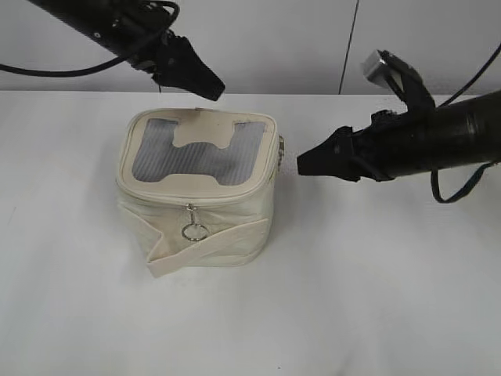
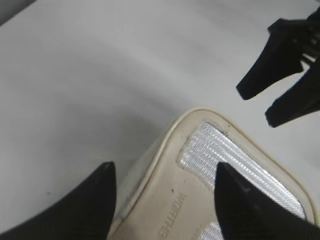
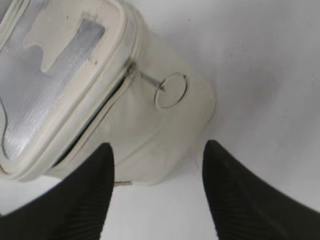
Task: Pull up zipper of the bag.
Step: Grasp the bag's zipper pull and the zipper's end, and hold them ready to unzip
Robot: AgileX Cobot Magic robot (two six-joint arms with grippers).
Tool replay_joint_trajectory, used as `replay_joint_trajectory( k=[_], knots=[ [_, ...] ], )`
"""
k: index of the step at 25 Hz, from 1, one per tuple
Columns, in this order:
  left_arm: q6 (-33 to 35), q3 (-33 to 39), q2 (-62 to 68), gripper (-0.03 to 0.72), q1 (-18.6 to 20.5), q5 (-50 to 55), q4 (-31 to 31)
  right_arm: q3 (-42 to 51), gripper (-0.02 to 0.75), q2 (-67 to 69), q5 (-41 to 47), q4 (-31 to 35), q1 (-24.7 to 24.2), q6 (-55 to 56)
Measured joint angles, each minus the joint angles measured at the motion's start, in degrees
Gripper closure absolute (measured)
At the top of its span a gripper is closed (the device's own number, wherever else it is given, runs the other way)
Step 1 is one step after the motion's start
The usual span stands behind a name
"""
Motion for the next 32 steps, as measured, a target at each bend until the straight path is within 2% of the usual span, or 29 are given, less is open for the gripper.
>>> replay_joint_trajectory(
  k=[2,6,18,19,20,21,22,24,26,32],
  knots=[
    [0.0,-4.9,4.2,0.199,-0.4,4.0,0.0,1.8,0.234,0.0,0.7,3.5,0.0,-4.2],
    [0.0,-10.0,8.8,0.197,-1.5,5.9,0.0,2.5,0.208,0.0,0.9,5.8,0.0,-7.2],
    [-0.4,-10.8,12.0,0.200,-2.1,5.1,3.3,2.5,0.213,3.5,1.8,9.1,0.0,-10.8],
    [-0.5,-10.8,12.5,0.219,-2.1,4.8,3.1,2.5,0.213,3.6,1.8,9.2,0.0,-11.5],
    [-0.6,-10.8,12.6,0.272,-2.1,4.7,3.1,2.5,0.213,3.7,1.8,9.4,0.0,-12.4],
    [-0.6,-10.8,12.6,0.344,-2.1,4.7,3.1,2.5,0.213,3.7,1.9,9.9,0.0,-13.3],
    [-0.6,-10.9,12.6,0.457,-2.1,4.6,3.0,2.5,0.213,3.7,2.0,10.7,0.0,-14.4],
    [-0.6,-10.9,12.6,0.588,-2.3,4.6,3.0,2.5,0.216,3.8,1.9,12.7,0.1,-16.8],
    [-0.6,-10.9,12.6,0.629,-2.4,4.7,3.1,2.5,0.232,4.3,1.5,15.7,0.3,-19.7],
    [-0.6,-10.9,12.6,0.630,-2.4,4.7,3.0,0.9,0.261,8.6,1.7,19.1,0.4,-24.1]
  ],
)
